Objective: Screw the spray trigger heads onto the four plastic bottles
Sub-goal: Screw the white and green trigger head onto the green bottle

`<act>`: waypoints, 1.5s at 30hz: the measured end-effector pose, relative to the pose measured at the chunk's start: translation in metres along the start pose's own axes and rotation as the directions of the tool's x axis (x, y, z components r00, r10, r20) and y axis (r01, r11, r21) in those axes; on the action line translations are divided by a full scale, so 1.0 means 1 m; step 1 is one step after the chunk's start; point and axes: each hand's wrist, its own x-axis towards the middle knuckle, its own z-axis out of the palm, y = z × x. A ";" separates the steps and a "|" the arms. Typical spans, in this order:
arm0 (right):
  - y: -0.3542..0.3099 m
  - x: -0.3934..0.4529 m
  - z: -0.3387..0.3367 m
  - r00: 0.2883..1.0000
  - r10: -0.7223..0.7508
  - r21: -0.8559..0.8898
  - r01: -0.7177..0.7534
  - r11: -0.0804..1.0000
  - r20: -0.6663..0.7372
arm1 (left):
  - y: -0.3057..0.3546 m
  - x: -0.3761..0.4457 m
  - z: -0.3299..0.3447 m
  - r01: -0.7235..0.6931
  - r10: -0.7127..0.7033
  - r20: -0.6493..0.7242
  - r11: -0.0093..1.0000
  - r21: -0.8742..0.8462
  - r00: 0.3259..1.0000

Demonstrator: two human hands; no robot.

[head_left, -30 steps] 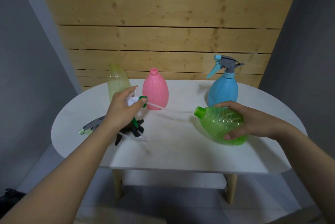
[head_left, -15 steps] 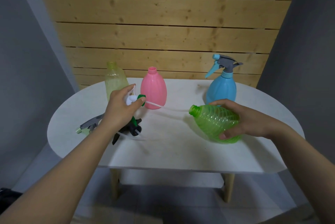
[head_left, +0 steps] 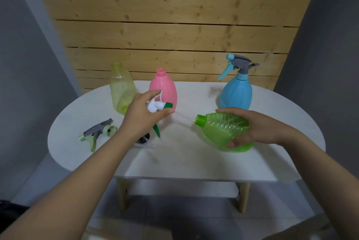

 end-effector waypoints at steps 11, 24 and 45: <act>-0.012 -0.001 0.005 1.000 0.005 0.138 -0.007 0.990 0.009 | 0.016 -0.006 0.010 0.120 -0.050 0.307 0.969 -0.214 0.950; -0.017 0.001 0.012 0.993 -0.047 0.339 0.007 0.941 0.109 | 0.018 -0.012 0.011 0.082 -0.003 0.504 0.988 -0.134 0.863; -0.006 0.013 0.033 0.914 0.105 0.690 -0.367 0.623 0.392 | 0.018 -0.021 0.001 0.082 0.016 0.619 0.988 -0.130 0.785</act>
